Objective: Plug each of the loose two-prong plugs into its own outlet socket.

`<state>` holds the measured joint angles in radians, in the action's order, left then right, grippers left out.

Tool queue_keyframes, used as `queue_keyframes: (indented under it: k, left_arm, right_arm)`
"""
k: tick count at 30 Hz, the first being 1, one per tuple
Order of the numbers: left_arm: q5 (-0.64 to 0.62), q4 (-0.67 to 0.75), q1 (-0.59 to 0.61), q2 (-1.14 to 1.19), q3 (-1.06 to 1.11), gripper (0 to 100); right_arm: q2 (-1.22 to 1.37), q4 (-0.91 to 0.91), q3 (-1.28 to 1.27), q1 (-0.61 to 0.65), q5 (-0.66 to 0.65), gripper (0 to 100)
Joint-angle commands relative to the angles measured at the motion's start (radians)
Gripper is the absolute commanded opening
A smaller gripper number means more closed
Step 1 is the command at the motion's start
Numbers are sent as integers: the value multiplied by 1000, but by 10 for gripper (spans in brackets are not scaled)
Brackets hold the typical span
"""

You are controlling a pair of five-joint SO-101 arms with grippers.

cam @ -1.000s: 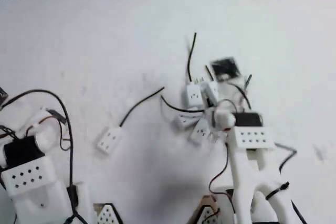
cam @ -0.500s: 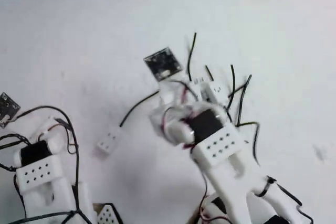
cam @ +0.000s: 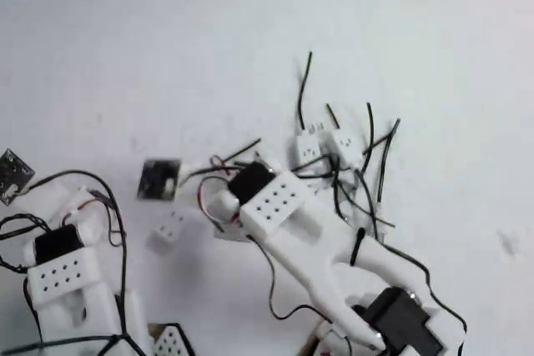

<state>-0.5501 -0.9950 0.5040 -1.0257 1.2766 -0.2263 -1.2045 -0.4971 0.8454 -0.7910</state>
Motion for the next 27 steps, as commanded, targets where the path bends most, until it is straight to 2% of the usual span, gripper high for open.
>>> queue_keyframes:
  k: [1,4,9,15,20,24,27]
  left_arm:
    - [11,18,8,4,-2,24]
    - [12,35,58,4,-3,24]
    - [12,132,214,5,6,24]
    - [12,132,421,4,6,24]
    - [12,132,572,10,6,24]
    - [17,133,607,5,31,24]
    - [112,133,605,5,31,24]
  right_arm:
    - [7,-7,44,30,-189,318]
    - [8,-1,57,67,-215,318]
    - [10,54,72,125,-232,318]
    - [53,157,74,157,-235,317]
    - [206,200,138,182,-227,317]
    - [374,114,305,183,-227,317]
    - [507,31,456,186,-227,317]
